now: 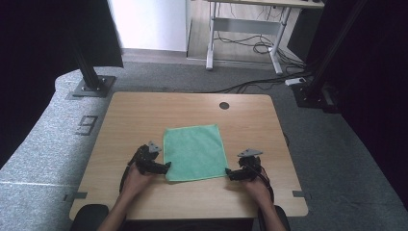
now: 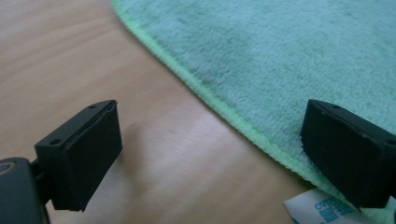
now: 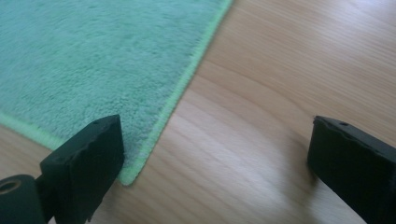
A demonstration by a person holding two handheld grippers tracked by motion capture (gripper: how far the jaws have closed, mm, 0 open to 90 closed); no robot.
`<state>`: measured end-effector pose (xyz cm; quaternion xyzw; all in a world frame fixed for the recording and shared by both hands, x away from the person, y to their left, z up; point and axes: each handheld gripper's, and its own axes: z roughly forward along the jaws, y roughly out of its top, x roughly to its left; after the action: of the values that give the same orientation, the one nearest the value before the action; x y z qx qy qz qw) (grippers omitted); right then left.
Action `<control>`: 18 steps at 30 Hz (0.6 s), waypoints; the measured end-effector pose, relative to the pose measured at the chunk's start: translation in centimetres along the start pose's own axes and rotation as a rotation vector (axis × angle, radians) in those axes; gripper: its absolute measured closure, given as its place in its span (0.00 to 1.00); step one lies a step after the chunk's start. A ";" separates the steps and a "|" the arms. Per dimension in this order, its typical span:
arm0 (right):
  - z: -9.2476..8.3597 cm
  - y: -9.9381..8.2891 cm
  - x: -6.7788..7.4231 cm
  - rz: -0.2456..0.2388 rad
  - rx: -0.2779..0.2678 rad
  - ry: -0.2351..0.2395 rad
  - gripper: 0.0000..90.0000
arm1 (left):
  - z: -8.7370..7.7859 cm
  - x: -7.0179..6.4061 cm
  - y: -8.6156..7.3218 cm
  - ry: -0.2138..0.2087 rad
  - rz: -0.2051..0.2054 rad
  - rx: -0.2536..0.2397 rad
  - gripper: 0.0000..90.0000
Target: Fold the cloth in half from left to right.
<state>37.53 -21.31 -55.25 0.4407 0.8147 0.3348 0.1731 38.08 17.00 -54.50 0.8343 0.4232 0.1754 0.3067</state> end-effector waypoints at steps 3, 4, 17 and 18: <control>-0.2 -0.2 -1.1 0.022 -0.003 -0.021 0.05 | -0.3 -1.6 -0.3 -0.033 0.020 0.003 0.06; -0.3 -0.3 -1.5 0.033 -0.005 -0.030 0.05 | -0.3 -1.6 -0.3 -0.033 0.020 0.003 0.06; -0.3 -0.9 -2.5 0.052 -0.029 -0.050 0.00 | 0.3 2.2 2.4 -0.019 -0.050 -0.059 0.05; -0.3 -0.9 -2.5 0.053 -0.029 -0.051 0.00 | 0.5 2.9 2.7 -0.015 -0.061 -0.064 0.05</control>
<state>38.19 -23.83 -55.67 0.4681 0.7930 0.3399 0.1911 41.63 17.91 -52.96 0.8119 0.4405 0.1733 0.3416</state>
